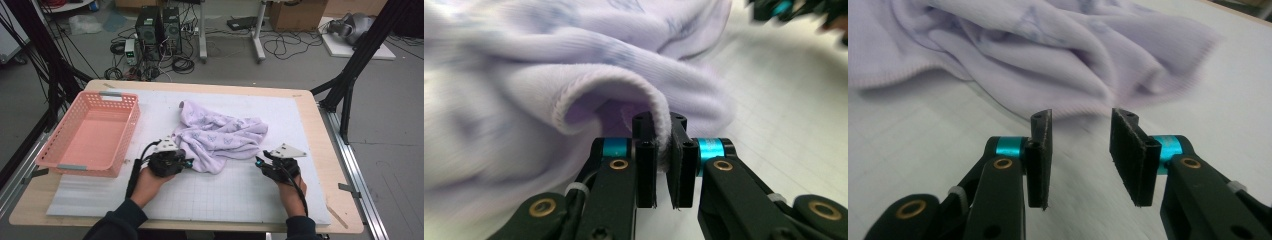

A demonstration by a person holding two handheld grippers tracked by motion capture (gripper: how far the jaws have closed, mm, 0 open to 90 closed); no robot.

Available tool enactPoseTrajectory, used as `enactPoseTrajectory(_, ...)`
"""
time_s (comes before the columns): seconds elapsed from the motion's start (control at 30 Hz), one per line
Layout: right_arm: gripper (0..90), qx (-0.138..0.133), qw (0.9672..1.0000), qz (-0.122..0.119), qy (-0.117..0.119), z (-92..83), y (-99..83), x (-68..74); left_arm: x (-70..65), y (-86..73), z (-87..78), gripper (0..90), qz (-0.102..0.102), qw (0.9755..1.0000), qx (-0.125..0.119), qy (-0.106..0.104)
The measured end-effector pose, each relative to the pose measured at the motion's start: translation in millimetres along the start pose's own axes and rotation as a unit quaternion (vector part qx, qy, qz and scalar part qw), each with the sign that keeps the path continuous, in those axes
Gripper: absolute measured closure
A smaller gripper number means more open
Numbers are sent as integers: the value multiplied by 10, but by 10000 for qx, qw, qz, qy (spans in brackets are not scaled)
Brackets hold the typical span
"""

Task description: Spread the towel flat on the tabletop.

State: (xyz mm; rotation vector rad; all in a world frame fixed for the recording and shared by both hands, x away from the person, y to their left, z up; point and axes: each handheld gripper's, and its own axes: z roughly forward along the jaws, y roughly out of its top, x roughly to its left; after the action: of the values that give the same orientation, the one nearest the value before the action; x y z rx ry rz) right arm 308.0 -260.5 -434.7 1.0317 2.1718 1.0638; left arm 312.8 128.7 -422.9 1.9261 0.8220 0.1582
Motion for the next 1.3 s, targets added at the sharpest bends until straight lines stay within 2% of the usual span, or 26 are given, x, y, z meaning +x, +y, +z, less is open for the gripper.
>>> enactPoseTrajectory(0.07, 592, 46, 9999, -93, 84, 128, 74, 77, 62, -41, -171, 836, -126, 9998, -173, -27)
enactPoseTrajectory(0.2, 609, 470, 9984, -304, 42, 366, 133, 161, 164, -125, -417, 836, -287, 9989, -356, 103)
enactPoseTrajectory(0.27, 679, 478, 9987, -175, 73, 380, 126, 148, 194, -161, -484, 836, -332, 9984, -411, 178)
enactPoseTrajectory(0.3, 776, 471, 9987, -73, 204, 381, 116, 126, 210, -179, -511, 836, -328, 9984, -412, 207)
enactPoseTrajectory(0.33, 842, 509, 9983, -79, 279, 373, 113, 129, 218, -189, -518, 836, -334, 9982, -435, 225)
enactPoseTrajectory(0.4, 877, 604, 9970, -464, 168, 358, 133, 185, 229, -212, -533, 836, -375, 9979, -467, 241)
enactPoseTrajectory(0.43, 883, 650, 9962, -554, 162, 344, 140, 200, 232, -220, -535, 836, -387, 9978, -481, 261)
enactPoseTrajectory(0.47, 885, 681, 9959, -535, 263, 320, 140, 193, 233, -225, -539, 836, -370, 9978, -467, 280)
enactPoseTrajectory(0.57, 886, 748, 9948, -462, 523, 158, 79, 154, 233, -249, -548, 836, -329, 9982, -444, 234)
enactPoseTrajectory(0.67, 886, 748, 9934, -431, 753, -97, -52, 142, 208, -273, -507, 834, -299, 9988, -356, 181)
enactPoseTrajectory(0.7, 886, 702, 9930, -438, 843, -185, -94, 143, 180, -277, -482, 833, -184, 9993, -262, 198)
enactPoseTrajectory(0.77, 886, 715, 9919, -582, 879, -365, -158, 174, 101, -289, -427, 833, 11, 9999, -95, 138)
enactPoseTrajectory(0.83, 886, 727, 9910, -685, 896, -529, -222, 209, 23, -308, -389, 833, 97, 9999, 12, 55)
enactPoseTrajectory(0.97, 886, 830, 9881, -632, 1126, -759, -375, 247, -75, -353, -371, 820, 285, 9995, 133, -83)
enactPoseTrajectory(1.0, 886, 850, 9874, -631, 1175, -795, -412, 270, -85, -367, -377, 806, 294, 9994, 142, -123)
enactPoseTrajectory(1.07, 881, 974, 9853, -597, 1272, -838, -468, 316, -69, -374, -402, 734, 256, 9996, 97, -31)
enactPoseTrajectory(1.1, 869, 961, 9840, -585, 1384, -852, -480, 331, -47, -371, -426, 649, 134, 9999, 4, 79)
enactPoseTrajectory(1.13, 839, 832, 9841, -617, 1444, -869, -481, 334, -17, -364, -460, 569, 33, 9998, -135, 175)
enactPoseTrajectory(1.2, 736, 456, 9883, -417, 1397, -907, -444, 285, 35, -353, -535, 519, -101, 9984, -425, 371)
enactPoseTrajectory(1.23, 728, 218, 9909, -274, 1303, -924, -418, 236, 53, -350, -564, 518, -144, 9977, -530, 405)
enactPoseTrajectory(1.3, 724, -39, 9955, -20, 944, -923, -364, 123, 72, -346, -592, 519, -149, 9964, -642, 532)
